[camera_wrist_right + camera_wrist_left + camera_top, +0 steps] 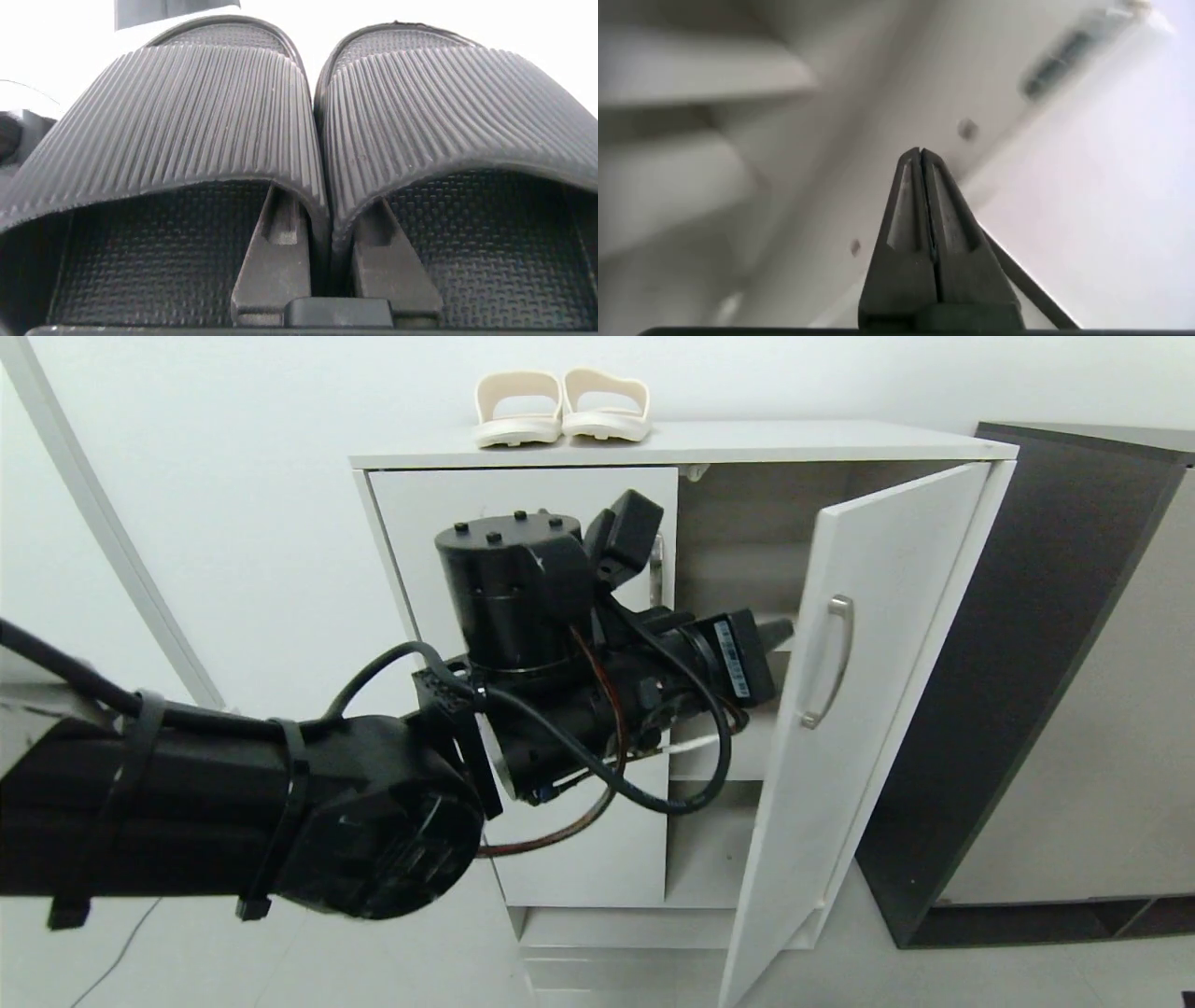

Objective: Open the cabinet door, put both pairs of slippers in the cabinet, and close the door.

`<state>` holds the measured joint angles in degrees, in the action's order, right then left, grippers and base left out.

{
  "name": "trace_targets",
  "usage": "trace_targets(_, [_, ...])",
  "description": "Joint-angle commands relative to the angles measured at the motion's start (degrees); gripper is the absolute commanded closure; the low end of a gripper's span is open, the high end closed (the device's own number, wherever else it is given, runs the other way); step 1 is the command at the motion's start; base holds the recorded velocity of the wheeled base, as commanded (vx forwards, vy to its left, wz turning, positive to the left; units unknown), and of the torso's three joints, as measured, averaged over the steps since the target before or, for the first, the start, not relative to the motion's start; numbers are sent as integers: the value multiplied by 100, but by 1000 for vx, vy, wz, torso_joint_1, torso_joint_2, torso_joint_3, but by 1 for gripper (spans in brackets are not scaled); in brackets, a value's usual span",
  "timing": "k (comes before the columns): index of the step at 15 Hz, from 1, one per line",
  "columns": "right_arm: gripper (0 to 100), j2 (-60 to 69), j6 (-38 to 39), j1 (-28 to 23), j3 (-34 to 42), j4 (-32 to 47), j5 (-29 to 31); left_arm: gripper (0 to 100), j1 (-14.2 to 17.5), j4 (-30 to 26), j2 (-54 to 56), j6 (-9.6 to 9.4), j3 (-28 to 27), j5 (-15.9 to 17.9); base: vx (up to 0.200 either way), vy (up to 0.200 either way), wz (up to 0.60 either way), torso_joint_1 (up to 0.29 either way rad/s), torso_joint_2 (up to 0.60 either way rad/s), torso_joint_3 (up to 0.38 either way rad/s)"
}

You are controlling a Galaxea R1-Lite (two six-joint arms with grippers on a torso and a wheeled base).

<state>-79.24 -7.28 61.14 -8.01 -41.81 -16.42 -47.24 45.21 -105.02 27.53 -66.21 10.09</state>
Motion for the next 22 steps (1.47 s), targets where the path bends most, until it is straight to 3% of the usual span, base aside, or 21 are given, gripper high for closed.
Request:
trace_targets(1, [100, -21, -2, 65, 10, -2, -1, 100, -119, 75, 87, -2, 143, -16, -200, 0, 0, 2, -2, 2])
trace_targets(9, [100, -136, 86, -14, -157, -20, 51, 100, 66, 269, 131, -46, 363, -43, 0, 0, 0, 0, 0, 0])
trace_targets(11, [100, -470, 200, -823, -500, -20, 350, 100, 452, 251, 562, -292, 785, -113, 0, 0, 0, 0, 0, 0])
trace_targets(13, [100, -927, 860, -1288, -1010, -29, 1458, 100, 945, 58, 1326, -564, 1585, -201, 0, 0, 0, 0, 0, 0])
trace_targets(15, [100, -1454, 1906, -1359, -1739, -64, 2793, 100, 1463, -505, 2478, -889, 2340, -807, 0, 0, 0, 0, 0, 0])
trace_targets(17, [100, -2025, 2081, -1587, -2390, -64, 3866, 100, 2008, -1419, 3708, -951, 2850, -1422, 0, 0, 0, 0, 0, 0])
trace_targets(19, [100, -2368, 2099, -1781, -2803, -64, 4446, 100, 2386, -2254, 4587, -968, 3175, -1959, 0, 0, 0, 0, 0, 0])
trace_targets(20, [100, -2535, 2116, -1868, -2899, -73, 4780, 100, 2527, -2720, 5238, -968, 3474, -2442, 0, 0, 0, 0, 0, 0])
trace_targets(21, [100, -2544, 2116, -1877, -2899, -90, 4868, 100, 2597, -2896, 5475, -977, 3676, -2679, 0, 0, 0, 0, 0, 0])
trace_targets(22, [100, -2535, 2125, -1877, -2838, -143, 4912, 100, 3115, -3080, 6081, -1127, 4221, -3057, 0, 0, 0, 0, 0, 0])
